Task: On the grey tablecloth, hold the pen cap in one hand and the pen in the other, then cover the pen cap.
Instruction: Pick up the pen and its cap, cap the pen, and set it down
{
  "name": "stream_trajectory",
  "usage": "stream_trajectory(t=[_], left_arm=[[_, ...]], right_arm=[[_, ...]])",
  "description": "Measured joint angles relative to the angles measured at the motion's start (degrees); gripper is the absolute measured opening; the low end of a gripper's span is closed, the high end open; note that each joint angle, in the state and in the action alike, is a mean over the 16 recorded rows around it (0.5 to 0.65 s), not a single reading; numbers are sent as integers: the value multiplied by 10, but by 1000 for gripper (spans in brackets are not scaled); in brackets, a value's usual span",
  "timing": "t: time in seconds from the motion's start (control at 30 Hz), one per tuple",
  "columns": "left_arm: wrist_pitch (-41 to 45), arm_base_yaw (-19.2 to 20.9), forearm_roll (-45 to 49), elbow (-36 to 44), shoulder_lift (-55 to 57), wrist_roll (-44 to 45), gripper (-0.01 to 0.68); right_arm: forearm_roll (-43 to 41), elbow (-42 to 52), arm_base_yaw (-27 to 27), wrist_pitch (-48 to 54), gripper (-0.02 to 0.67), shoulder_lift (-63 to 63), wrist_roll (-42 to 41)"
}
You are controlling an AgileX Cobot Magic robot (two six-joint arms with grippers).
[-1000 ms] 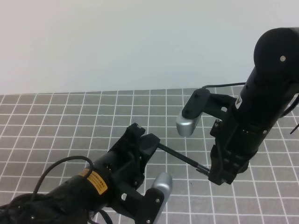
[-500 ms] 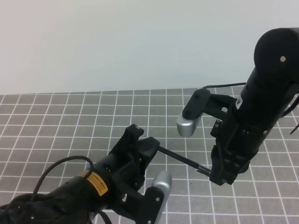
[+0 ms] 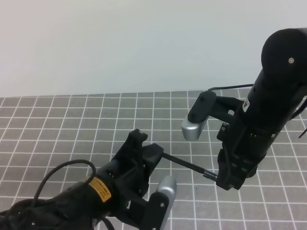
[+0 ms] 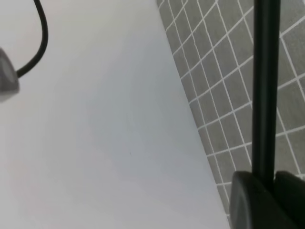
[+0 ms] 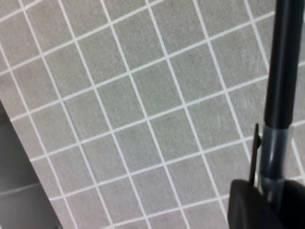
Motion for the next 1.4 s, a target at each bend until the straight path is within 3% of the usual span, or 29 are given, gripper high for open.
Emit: stream_trajectory(t=[0.6,0.73,1.17,1.3,1.4], left_arm=[[-37,-23,-17,0,13,-29,21],[-55,-23,-28,0,13,-62,79],[-139,-23,-88,0,15,-149,368],[-171,-23,-132,0,16,-151,392],[-194,-23,-169,0,16,-149,363]], right_arm=[[-5,2,-3,0,90,-1,-10],[0,1,-2,-2,90,-2,-9],[-5,-3,-1,-13,90,-4,-1],[-29,-3,-1,-13,90,-4,6],[-53,-3,-1,-13,90,-4,12]])
